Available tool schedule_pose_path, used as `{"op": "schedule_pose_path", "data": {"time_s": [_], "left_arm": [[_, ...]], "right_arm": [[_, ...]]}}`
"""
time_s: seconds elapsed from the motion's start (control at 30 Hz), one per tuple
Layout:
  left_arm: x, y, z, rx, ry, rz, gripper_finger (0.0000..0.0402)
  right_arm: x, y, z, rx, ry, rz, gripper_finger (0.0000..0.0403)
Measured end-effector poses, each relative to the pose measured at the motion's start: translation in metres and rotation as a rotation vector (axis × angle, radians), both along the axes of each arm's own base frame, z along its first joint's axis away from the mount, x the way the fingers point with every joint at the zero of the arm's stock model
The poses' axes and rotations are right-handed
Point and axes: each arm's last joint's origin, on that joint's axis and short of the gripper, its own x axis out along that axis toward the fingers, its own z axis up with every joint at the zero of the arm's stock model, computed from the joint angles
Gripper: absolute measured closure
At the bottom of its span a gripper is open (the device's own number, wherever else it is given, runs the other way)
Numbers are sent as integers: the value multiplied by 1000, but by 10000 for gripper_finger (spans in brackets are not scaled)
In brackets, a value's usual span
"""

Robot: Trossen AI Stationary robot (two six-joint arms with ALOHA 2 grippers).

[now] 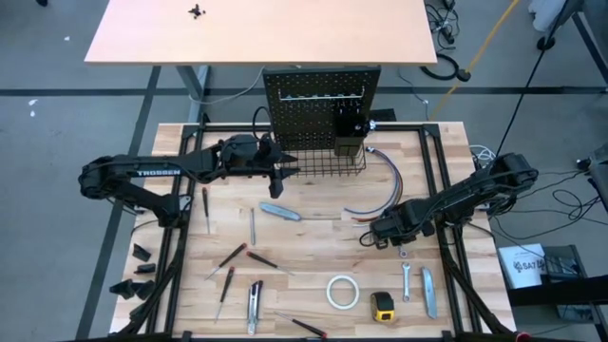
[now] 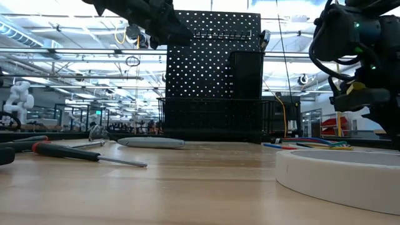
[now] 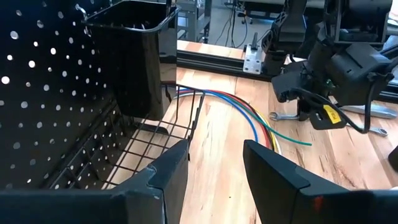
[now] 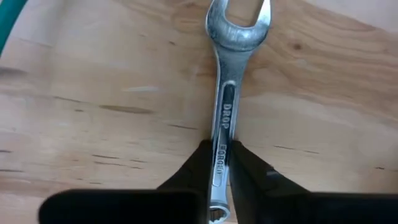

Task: Hang tools onto peg board
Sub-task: Put the wrench into the black bin on the pegboard

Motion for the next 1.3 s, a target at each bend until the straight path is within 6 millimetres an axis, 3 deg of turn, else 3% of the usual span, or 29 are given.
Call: {"op": "schedule_pose_path", "data": {"time_s": [0.17,0.4,0.53,0.63,0.77,1.07,1.3], "left_arm": [[0,0,0,1,-1,0,244],[1,1,4,12,-46,1,244],[2,1,6,13,-61,1,244],[3,-1,6,-69,-85,-27,244],[15,-10,6,-152,-177,-207,244],[41,-28,6,-127,-381,-442,244],[42,-26,18,-189,-545,-622,244]], "right_arm": [[8,1,26,-46,-12,68,382],[25,0,72,-83,-271,100,382],[29,0,82,-89,-407,124,382],[38,2,94,-85,-578,169,382],[53,5,113,-134,-860,310,382],[82,6,167,-291,-1526,593,383],[87,-5,188,-351,-1755,660,384]]}}
